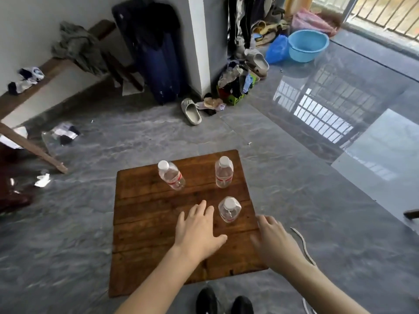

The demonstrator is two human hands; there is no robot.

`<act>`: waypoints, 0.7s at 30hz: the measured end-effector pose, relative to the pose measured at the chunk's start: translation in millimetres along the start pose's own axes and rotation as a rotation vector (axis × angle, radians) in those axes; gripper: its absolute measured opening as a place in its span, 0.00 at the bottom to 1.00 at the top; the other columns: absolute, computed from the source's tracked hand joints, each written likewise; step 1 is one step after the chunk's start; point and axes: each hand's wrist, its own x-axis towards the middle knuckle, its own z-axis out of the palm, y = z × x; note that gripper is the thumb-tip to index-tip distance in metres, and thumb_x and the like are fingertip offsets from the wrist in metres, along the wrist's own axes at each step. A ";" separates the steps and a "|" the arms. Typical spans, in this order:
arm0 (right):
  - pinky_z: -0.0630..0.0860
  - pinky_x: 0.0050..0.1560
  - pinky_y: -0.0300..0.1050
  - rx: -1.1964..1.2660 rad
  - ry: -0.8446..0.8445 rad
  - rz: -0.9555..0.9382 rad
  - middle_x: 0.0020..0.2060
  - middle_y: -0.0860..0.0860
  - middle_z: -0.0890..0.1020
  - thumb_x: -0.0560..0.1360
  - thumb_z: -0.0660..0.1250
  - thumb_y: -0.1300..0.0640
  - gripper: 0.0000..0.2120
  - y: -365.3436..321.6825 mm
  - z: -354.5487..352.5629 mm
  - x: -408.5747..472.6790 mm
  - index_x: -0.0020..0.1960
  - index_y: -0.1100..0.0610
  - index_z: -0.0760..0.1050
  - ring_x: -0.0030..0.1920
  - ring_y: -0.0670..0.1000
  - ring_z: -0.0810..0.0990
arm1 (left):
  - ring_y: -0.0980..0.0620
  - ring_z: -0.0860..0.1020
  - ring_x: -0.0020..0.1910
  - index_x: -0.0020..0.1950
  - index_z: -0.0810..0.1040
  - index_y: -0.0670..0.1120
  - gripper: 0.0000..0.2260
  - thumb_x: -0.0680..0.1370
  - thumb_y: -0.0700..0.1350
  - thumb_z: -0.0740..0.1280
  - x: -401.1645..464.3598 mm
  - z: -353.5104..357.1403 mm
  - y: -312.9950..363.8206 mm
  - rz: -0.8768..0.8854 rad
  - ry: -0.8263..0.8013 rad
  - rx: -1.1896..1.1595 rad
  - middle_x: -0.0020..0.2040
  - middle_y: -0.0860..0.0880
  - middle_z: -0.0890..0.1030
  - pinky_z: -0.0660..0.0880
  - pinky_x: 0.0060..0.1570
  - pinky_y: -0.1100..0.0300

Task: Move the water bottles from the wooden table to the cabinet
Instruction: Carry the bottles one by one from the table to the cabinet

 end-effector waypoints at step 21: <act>0.74 0.67 0.54 0.688 0.004 0.158 0.64 0.47 0.79 0.78 0.62 0.57 0.22 31.5 131.0 130.9 0.72 0.47 0.69 0.66 0.49 0.76 | 0.63 0.79 0.56 0.61 0.73 0.57 0.28 0.67 0.48 0.83 108.9 112.4 -1.4 0.194 0.403 -0.789 0.55 0.61 0.81 0.69 0.54 0.78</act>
